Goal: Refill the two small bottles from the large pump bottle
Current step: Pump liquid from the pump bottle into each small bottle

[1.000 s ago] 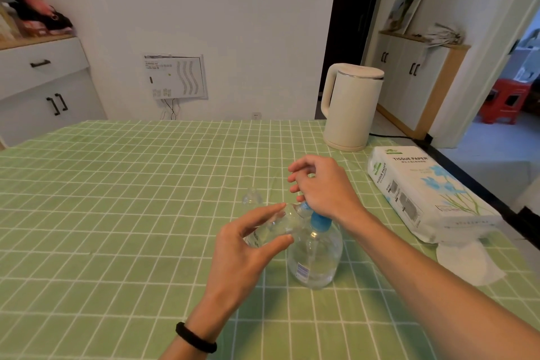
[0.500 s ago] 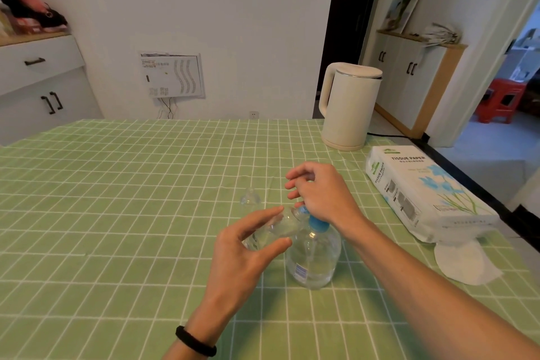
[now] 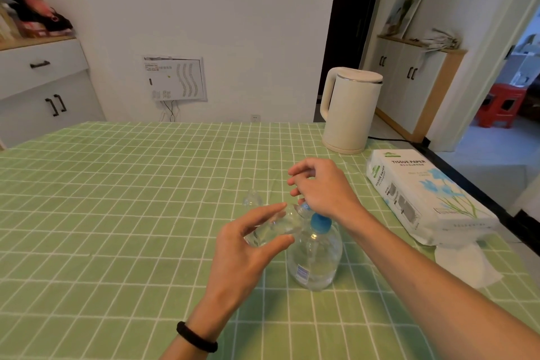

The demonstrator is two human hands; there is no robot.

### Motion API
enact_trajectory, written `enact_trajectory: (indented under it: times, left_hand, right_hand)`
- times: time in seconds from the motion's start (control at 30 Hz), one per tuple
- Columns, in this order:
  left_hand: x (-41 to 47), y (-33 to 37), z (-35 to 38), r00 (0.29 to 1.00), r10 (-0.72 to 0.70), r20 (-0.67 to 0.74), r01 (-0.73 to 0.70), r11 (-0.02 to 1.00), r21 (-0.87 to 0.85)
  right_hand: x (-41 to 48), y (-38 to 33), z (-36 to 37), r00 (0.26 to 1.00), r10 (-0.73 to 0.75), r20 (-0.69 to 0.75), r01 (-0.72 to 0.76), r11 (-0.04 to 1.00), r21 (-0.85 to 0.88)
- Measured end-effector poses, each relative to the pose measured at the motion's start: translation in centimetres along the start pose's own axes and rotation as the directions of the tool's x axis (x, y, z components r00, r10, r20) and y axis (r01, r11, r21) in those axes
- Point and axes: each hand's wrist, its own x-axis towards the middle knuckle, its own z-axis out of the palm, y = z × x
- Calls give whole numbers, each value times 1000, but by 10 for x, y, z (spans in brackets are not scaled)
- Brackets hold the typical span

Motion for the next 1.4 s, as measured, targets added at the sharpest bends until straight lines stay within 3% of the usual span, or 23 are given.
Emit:
enact_trajectory:
  times: [0.5, 0.73, 1.07, 1.4]
  left_hand:
    - [-4, -7, 2, 999, -31, 15, 32, 999, -39]
    - [-1, -2, 2, 1000, -18, 2, 18, 1000, -8]
    - [-5, -8, 3, 999, -43, 12, 44, 999, -17]
    - [-4, -3, 2, 999, -46, 8, 46, 999, 4]
  right_hand:
    - [-6, 9, 4, 999, 40, 9, -41, 999, 25]
    - [-2, -4, -3, 1000, -5, 12, 6, 997, -76]
    - [-3, 9, 4, 998, 61, 31, -62, 997, 44]
    - [0, 3, 1, 999, 33, 32, -32, 999, -11]
